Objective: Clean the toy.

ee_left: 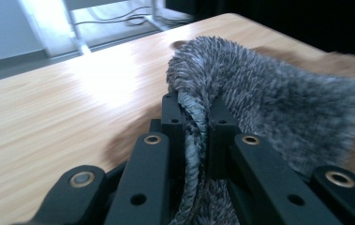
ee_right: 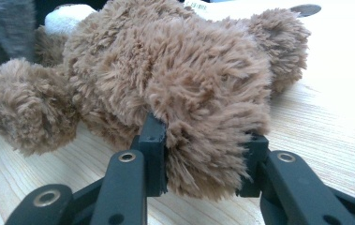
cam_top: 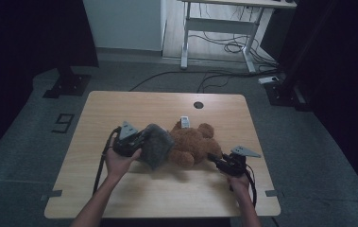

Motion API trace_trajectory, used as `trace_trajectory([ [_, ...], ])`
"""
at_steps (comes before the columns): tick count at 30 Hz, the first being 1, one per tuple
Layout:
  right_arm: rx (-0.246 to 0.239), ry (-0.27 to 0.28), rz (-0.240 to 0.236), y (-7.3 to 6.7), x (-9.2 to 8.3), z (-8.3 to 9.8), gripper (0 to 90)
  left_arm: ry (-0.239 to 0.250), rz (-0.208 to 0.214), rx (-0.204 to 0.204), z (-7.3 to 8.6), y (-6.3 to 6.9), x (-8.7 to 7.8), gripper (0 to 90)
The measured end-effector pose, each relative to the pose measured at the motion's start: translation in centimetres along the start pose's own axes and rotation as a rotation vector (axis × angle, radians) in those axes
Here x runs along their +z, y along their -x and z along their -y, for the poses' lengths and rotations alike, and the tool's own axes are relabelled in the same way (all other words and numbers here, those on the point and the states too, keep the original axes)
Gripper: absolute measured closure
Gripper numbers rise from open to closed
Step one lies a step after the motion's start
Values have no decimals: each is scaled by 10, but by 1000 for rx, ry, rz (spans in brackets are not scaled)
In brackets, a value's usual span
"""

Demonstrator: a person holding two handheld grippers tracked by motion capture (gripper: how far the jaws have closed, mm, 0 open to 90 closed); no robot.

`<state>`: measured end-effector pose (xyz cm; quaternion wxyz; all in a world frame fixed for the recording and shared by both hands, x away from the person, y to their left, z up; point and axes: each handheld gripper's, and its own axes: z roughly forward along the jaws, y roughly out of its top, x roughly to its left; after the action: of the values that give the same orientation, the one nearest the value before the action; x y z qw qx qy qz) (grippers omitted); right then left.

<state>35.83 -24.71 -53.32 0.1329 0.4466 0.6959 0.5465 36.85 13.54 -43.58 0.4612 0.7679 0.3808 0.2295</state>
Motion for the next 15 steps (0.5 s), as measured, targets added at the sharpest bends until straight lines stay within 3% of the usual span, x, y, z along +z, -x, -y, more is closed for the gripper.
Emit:
trace_trajectory([
  [3, -1, 0, -3, 0, 0, 0, 638, 2, 43, 27, -11, 21, 15, 803],
  [4, -2, 1, -3, 0, 0, 0, 638, 1, 81, 40, -16, 34, 26, 804],
  [8, -2, 0, -4, 1, 0, 0, 638, -7, 139, 64, -25, 54, 38, 802],
  [9, -2, 0, -6, 1, 0, 0, 638, -6, 162, 90, -30, 67, 43, 802],
  [13, 0, 0, -6, 1, 0, 0, 638, -29, 194, 108, -34, 82, 54, 801],
  [15, -3, 1, -4, 1, 0, 0, 638, -78, 224, 105, -31, 89, 69, 801],
])
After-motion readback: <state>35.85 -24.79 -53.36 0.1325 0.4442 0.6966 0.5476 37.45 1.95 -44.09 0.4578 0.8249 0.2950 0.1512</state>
